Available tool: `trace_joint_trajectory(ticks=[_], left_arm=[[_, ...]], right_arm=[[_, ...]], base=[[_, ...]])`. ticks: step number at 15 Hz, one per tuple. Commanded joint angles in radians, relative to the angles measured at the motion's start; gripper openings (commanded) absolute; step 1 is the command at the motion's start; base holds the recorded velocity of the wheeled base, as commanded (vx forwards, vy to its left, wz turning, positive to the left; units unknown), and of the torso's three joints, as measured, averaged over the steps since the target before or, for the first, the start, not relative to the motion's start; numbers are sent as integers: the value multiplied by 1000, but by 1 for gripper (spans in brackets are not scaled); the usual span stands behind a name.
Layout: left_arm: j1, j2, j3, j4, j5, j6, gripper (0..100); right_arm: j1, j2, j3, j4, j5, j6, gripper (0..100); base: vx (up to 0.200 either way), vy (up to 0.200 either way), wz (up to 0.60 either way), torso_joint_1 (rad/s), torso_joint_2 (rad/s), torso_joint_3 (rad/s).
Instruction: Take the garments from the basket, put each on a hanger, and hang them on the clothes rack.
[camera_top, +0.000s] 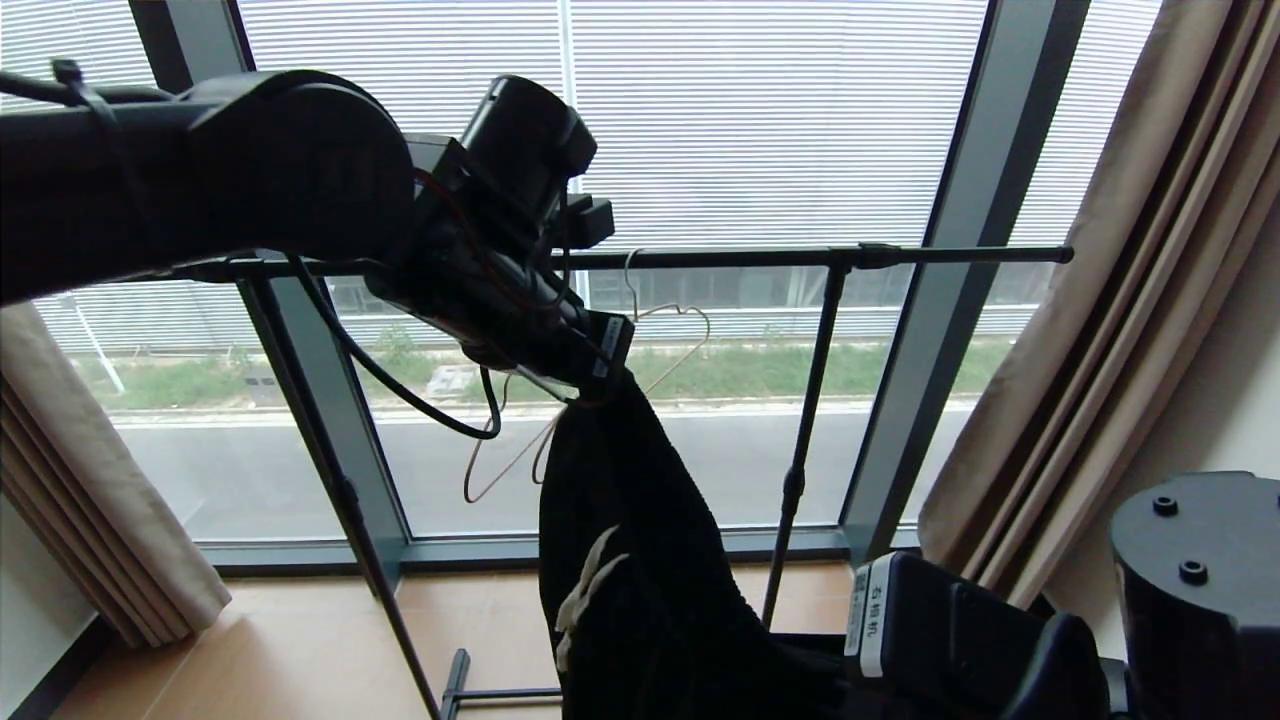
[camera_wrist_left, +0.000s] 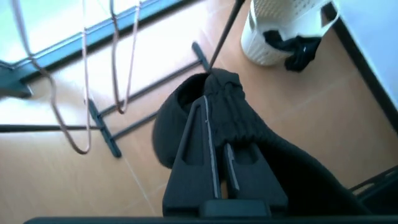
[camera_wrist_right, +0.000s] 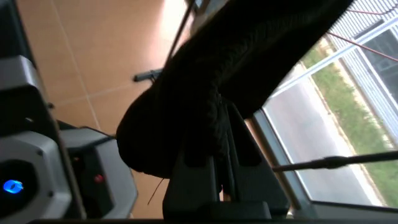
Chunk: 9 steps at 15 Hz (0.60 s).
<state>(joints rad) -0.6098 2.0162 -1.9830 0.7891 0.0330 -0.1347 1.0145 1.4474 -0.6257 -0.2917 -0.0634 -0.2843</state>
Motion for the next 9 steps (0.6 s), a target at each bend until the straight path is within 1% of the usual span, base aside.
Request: trace_joint_trajectory(ticks=[1,3,4,5,7,8,9], left_arm=[[-8,75,-17,28,1,-2,0],[-34,98,-17,58,1,-2,0],[-39,111,-17,82,1,-2,0],[-42,125,-17,105,1,-2,0],[-42,134,-17,121,1,-2,0],[-47,147,-17,134,1,-2,0],[-50,145,-17,133,1,-2,0]], right_arm=[[58,39,-17,-4,-24,27,0],[111,67,-22,-7,-26,66,0],[131,82,-35,-6,-27,106,0],[141,99,-48,-6,-33,139,0],[142,105,-55,-6,-44,152,0],[145,117,-72,-7,-59,183,0],[150,119,-75,-7,-59,192,0]], base=[[0,0,0,0,0,0],[0,0,0,0,0,0],[0,0,0,0,0,0],[0,0,0,0,0,0],[0,0,0,0,0,0],[0,0,0,0,0,0],[0,0,0,0,0,0]])
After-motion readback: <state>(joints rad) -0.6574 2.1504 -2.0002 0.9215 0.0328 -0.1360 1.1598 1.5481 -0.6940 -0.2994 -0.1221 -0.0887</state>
